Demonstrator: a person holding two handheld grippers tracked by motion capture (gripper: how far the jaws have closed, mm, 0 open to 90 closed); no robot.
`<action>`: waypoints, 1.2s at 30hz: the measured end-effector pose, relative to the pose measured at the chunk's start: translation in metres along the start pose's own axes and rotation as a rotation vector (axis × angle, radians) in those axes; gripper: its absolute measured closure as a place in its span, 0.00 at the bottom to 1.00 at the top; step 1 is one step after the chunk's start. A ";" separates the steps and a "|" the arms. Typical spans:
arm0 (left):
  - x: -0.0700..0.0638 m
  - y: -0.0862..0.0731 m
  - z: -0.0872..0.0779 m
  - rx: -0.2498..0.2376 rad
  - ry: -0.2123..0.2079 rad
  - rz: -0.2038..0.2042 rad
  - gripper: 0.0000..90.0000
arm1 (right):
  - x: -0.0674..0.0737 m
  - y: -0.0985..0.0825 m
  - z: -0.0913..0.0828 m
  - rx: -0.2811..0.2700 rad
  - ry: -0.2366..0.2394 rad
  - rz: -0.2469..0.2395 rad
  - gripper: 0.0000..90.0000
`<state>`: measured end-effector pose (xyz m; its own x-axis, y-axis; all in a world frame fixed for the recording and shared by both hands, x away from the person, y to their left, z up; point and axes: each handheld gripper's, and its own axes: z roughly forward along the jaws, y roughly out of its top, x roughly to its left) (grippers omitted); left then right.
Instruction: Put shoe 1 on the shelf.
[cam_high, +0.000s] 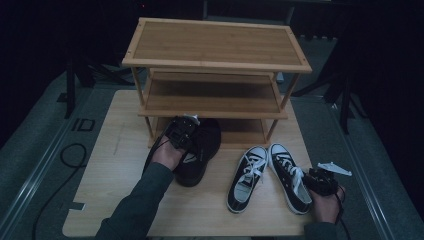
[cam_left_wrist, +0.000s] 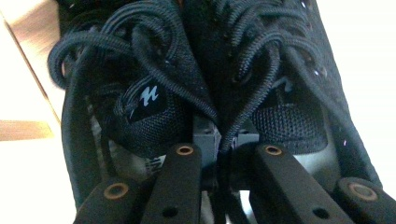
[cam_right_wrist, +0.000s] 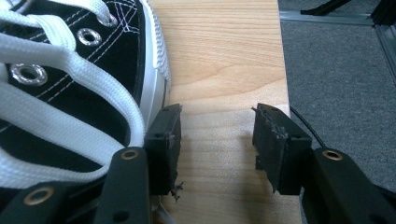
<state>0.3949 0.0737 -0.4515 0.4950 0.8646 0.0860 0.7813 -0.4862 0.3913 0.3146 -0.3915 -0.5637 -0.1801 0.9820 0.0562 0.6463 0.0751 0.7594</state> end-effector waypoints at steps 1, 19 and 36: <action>0.000 0.000 0.000 0.000 0.000 0.000 0.95 | 0.000 0.000 0.000 0.000 0.000 0.000 0.57; -0.026 0.016 0.010 -0.039 -0.046 -0.053 0.80 | 0.000 0.000 0.000 0.000 0.000 0.000 0.57; -0.005 0.006 0.010 -0.102 -0.009 -0.152 0.96 | 0.000 0.000 0.000 0.000 0.000 0.000 0.57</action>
<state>0.4007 0.0657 -0.4590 0.3781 0.9257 0.0109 0.8047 -0.3345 0.4905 0.3146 -0.3915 -0.5637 -0.1803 0.9820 0.0562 0.6461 0.0752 0.7595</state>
